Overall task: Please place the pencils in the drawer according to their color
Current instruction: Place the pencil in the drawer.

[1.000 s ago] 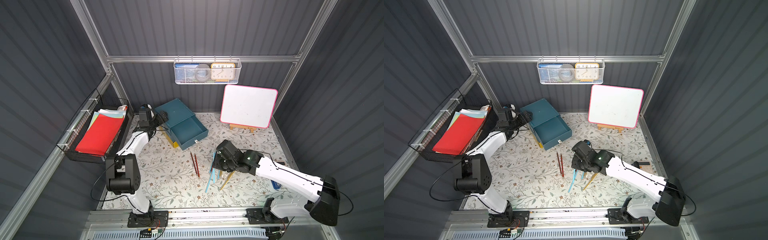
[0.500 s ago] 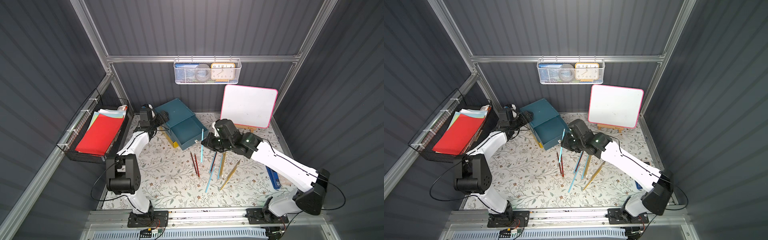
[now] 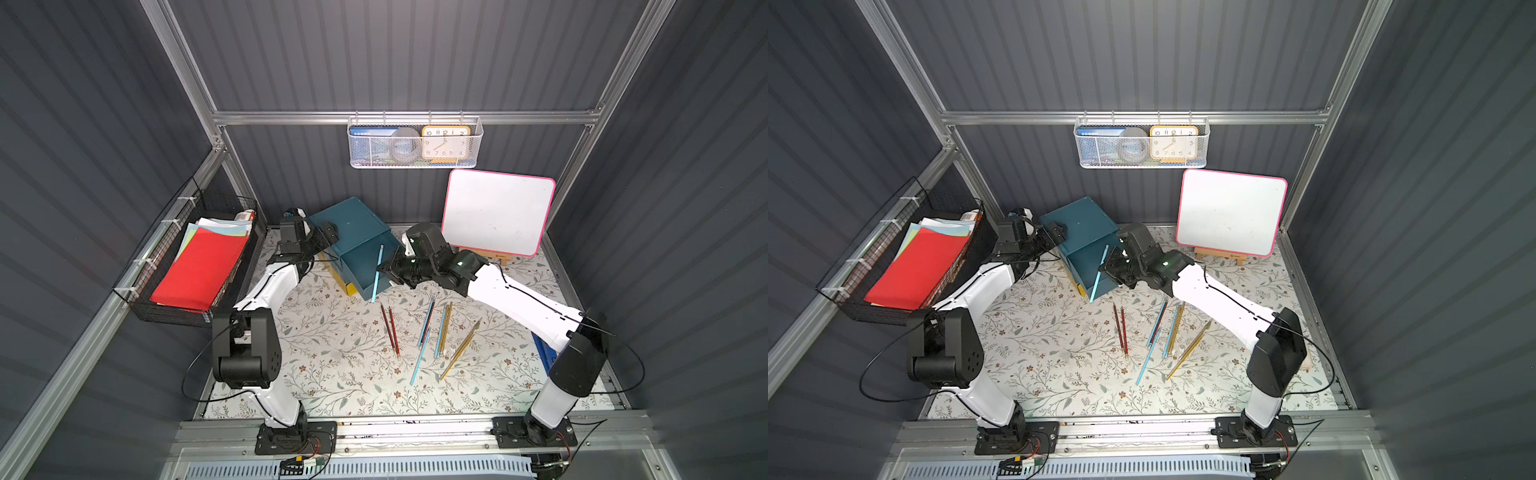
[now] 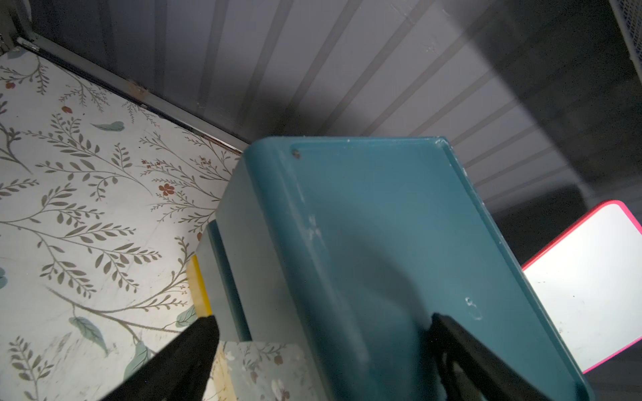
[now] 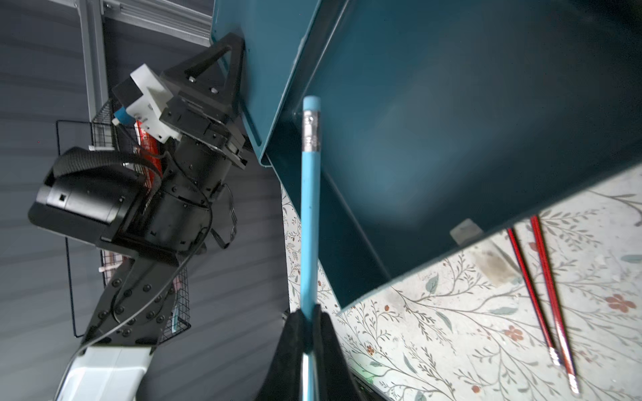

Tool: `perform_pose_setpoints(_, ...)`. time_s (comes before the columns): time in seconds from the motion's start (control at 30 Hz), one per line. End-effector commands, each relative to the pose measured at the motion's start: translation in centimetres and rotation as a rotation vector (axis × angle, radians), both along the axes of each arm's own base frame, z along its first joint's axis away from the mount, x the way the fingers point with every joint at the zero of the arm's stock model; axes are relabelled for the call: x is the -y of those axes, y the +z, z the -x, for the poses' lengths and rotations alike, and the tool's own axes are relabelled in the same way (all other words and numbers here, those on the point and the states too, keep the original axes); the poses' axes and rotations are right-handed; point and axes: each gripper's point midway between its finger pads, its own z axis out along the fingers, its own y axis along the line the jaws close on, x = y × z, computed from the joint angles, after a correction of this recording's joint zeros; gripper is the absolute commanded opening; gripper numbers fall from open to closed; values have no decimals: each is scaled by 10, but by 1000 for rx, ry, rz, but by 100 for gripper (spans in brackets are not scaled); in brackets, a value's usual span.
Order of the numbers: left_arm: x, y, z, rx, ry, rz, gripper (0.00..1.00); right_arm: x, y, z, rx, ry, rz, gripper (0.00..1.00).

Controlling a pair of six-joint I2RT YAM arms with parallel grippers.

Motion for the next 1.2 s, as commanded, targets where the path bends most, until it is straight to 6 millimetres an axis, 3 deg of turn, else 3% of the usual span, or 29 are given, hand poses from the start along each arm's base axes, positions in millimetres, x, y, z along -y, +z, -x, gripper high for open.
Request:
perform_pose_setpoints(0.0,5,-15,4,-40,-16,3,100,-6,17,-16,4,-33,-78,0)
perform_pose_setpoints(0.23,7,-16,5,-41,-18,3,100,-14,13,-31,-21,-29,-98,0)
perform_pose_setpoints(1.17,6,-17,5,-45,-16,3,100,-13,-45,-87,-66,-125,1,0)
